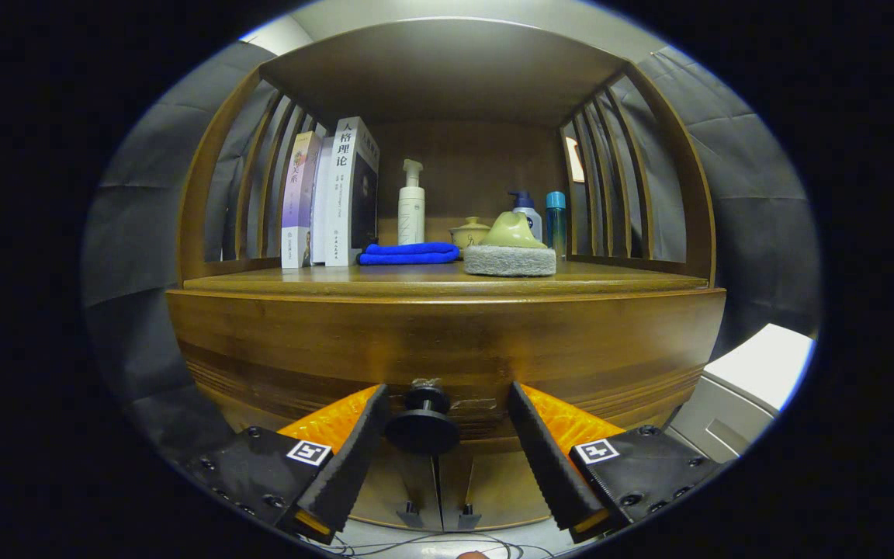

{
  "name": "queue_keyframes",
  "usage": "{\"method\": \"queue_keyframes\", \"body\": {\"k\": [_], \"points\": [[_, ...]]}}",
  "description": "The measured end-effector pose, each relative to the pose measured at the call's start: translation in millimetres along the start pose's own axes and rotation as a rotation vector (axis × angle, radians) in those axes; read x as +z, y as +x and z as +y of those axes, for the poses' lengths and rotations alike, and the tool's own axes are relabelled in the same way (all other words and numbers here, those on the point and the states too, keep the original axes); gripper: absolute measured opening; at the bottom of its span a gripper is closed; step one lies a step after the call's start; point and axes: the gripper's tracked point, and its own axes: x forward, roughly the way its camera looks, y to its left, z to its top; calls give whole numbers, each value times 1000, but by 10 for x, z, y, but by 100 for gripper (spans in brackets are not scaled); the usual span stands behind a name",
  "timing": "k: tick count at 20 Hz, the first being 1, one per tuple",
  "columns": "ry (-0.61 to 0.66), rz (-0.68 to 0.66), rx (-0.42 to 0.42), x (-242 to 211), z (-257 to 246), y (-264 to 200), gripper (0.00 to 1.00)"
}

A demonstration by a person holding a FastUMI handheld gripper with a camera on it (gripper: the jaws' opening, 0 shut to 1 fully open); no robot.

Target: Pull open the drawer, take out the items inside it, and place them on the countertop above the cabinet.

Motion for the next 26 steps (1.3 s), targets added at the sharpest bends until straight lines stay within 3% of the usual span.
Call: {"method": "queue_keyframes", "body": {"k": [10, 20, 26], "points": [[38, 6, 23, 31, 23, 25, 98], [18, -107, 47, 629, -163, -595, 98], [68, -153, 44, 997, -391, -991, 98]]}}
